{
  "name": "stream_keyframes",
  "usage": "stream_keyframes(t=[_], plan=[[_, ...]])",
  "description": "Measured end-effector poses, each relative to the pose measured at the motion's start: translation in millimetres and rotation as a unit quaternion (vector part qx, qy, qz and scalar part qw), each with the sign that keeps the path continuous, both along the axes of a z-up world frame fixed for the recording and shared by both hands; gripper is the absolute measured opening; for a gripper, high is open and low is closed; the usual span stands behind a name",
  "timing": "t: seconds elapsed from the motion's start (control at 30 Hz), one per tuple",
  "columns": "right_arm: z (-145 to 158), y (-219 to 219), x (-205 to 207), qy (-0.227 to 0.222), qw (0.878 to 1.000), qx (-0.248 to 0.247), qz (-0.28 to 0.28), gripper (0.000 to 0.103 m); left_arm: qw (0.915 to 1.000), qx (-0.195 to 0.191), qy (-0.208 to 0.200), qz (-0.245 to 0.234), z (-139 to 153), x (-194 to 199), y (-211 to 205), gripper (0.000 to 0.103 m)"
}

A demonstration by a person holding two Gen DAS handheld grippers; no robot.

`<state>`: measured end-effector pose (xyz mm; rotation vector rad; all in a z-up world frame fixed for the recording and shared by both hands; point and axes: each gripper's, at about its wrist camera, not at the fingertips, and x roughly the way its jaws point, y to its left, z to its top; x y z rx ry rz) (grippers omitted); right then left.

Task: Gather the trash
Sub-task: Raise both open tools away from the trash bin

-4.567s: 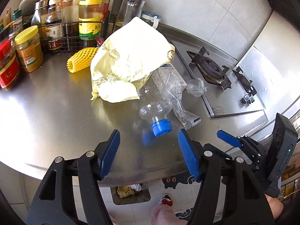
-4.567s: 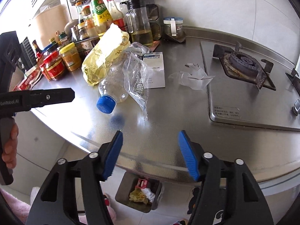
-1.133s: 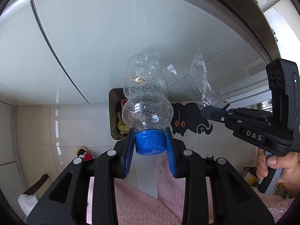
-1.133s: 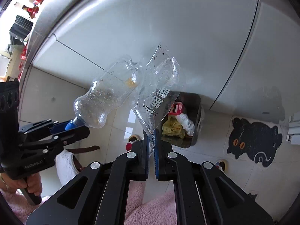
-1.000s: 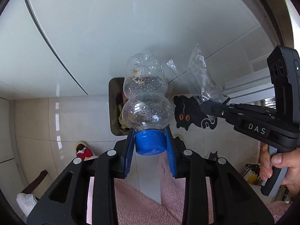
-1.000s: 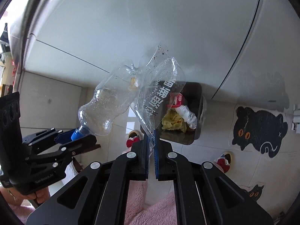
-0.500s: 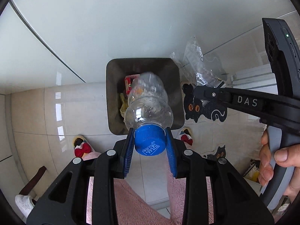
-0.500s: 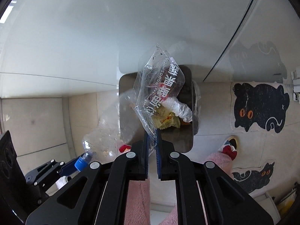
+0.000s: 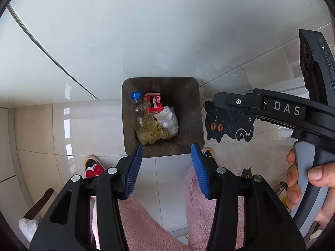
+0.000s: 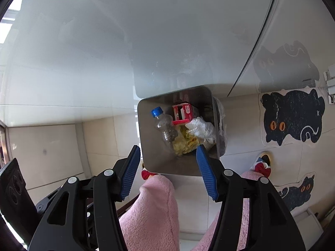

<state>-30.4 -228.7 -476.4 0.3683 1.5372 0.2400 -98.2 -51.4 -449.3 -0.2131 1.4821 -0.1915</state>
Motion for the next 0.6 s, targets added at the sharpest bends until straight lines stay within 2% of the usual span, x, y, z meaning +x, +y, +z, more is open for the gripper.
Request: stream_keyframes(t=[0.1, 0.2, 0.27, 0.37, 0.6], plan=[[20, -6, -4, -0.012, 1.0, 0.003, -0.003, 0.066, 0.9999, 0.005, -0.011, 0.0, 18, -2, 3, 0.056], [53, -11, -10, -0.038, 0.999, 0.002, -0.001, 0.077, 0.9992, 0.012, -0.037, 0.003, 47, -5, 8, 0.076], [81, -16, -15, -0.06, 0.998, 0.001, -0.001, 0.093, 0.9981, 0.008, -0.06, 0.009, 71, -7, 14, 0.088], [126, -24, -23, -0.095, 0.995, 0.004, 0.001, 0.098, 0.9957, 0.005, -0.091, 0.012, 112, -10, 18, 0.095], [229, -43, -34, -0.19, 0.982, 0.013, 0.001, 0.1, 0.9841, 0.019, -0.176, 0.011, 199, -9, 31, 0.095]])
